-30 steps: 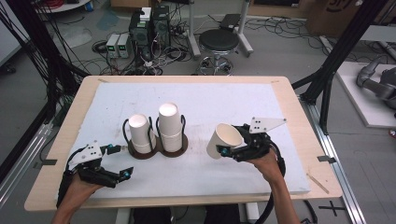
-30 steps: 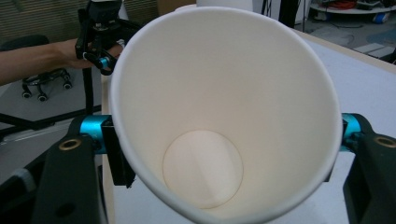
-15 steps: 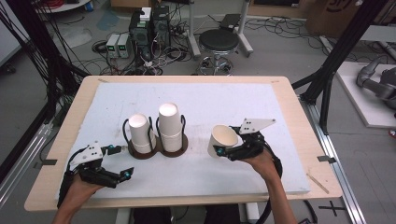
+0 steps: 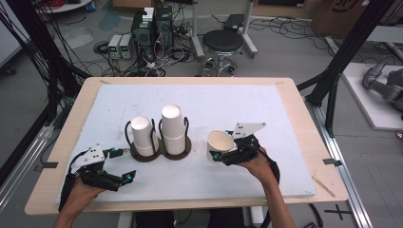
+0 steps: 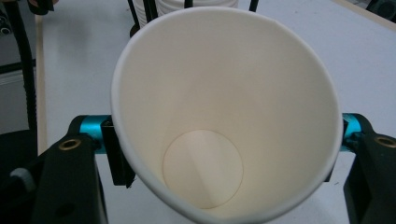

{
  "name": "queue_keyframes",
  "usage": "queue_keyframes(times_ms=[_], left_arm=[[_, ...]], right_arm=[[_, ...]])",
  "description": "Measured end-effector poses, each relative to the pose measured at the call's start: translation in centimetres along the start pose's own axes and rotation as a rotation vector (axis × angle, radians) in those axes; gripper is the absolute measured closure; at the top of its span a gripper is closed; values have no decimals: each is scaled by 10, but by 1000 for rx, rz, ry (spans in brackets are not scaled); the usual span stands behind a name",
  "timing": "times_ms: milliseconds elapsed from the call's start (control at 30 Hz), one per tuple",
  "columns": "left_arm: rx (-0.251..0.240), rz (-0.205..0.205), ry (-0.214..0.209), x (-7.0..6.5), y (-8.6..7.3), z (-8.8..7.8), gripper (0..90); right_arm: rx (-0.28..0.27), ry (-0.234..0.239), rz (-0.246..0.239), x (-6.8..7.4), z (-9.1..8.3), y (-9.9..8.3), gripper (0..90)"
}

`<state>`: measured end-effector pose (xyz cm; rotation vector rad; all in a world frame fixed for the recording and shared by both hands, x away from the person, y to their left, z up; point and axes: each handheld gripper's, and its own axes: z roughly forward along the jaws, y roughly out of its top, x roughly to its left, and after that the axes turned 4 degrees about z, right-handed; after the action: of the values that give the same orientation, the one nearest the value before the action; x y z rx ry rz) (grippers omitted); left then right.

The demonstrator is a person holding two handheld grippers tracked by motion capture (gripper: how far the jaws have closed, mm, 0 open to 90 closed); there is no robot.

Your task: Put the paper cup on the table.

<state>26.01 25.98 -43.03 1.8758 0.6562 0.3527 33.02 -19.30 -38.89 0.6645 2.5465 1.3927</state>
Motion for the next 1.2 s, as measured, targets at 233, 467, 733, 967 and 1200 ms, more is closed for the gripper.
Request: queue_keyframes(times_ms=[233, 467, 733, 967, 1200], left_arm=[[-3, -5, 1, 0, -1, 0, 23], [-6, -8, 8, 1, -2, -1, 23], [-8, -7, 10, 1, -2, -1, 23], [-9, -9, 12, 1, -3, -2, 23], [-9, -11, 9, 1, -3, -1, 23]], right_arm=[[45, -28, -8, 5, 16, -5, 284], [62, -51, -14, 8, 22, -7, 284], [89, -66, -20, 9, 27, -11, 283], [101, -69, -25, 10, 32, -14, 283], [83, -66, -4, 10, 34, -18, 281]])
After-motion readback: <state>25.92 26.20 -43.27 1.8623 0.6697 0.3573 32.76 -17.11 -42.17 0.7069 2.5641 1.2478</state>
